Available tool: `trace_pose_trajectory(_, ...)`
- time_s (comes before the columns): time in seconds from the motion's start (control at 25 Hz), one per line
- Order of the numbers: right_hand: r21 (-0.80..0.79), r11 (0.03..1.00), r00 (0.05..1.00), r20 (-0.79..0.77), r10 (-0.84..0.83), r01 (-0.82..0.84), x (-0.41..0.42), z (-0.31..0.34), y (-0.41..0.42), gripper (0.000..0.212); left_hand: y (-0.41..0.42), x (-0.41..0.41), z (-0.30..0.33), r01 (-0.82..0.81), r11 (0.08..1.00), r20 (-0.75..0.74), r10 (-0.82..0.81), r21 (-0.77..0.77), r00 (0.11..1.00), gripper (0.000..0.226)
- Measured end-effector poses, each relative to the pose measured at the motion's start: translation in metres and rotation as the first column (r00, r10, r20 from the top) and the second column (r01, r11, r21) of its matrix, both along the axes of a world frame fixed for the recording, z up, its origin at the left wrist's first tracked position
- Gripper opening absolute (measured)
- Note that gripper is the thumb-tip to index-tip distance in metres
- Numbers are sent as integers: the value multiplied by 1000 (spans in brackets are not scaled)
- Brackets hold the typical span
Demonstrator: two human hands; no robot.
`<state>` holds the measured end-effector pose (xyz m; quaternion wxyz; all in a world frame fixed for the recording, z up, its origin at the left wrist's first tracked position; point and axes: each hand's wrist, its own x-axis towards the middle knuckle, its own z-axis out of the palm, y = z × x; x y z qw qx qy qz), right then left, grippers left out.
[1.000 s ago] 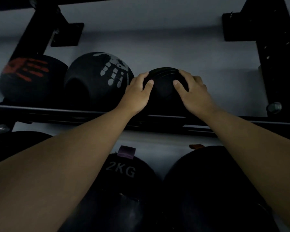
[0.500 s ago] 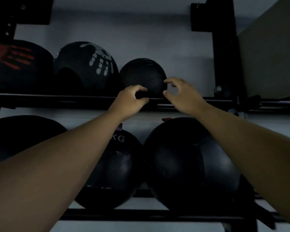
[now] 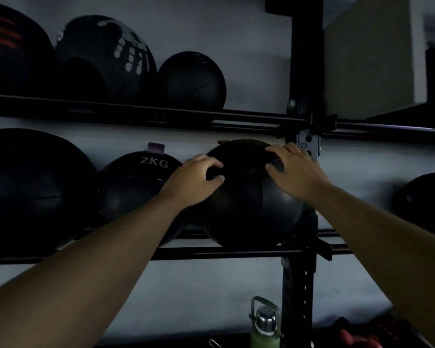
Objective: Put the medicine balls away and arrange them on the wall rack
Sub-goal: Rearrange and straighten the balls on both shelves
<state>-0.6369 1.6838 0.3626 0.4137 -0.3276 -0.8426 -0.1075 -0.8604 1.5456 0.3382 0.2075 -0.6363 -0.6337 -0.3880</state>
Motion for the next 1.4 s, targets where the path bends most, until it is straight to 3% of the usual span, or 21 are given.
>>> trace_pose_trajectory(0.16,-50,999,1000,9,-21,21,1,-10,31,63,31,15,-5,-31,998,104,37,-61,994,71)
trace_pose_trajectory(0.28,-154,988,1000,-21,-20,17,0,-20,63,82,67,25,-14,-46,991,241,76,-129,968,99)
trace_pose_trajectory(0.4,-293,953,991,-130,39,-76,-6,-35,91,101,104,29,-35,-110,993,296,115,-35,948,114)
trace_pose_trajectory(0.52,-287,932,950,-278,140,-221,-21,-44,108,107,123,26,-45,-156,981,308,115,111,944,114)
trace_pose_trajectory(0.64,-259,911,906,-365,215,-320,-16,-44,125,96,128,25,-48,-172,969,347,101,179,932,115)
trace_pose_trajectory(0.8,-278,822,802,-508,314,-498,-2,-51,148,94,130,33,-60,-222,934,462,71,281,884,115)
trace_pose_trajectory(1.16,-340,820,812,-534,234,-460,-20,-26,144,98,133,32,-23,-246,941,587,67,232,807,99)
trace_pose_trajectory(1.4,-326,831,791,-577,203,-451,-23,-37,142,94,137,30,-31,-250,936,554,75,247,829,98)
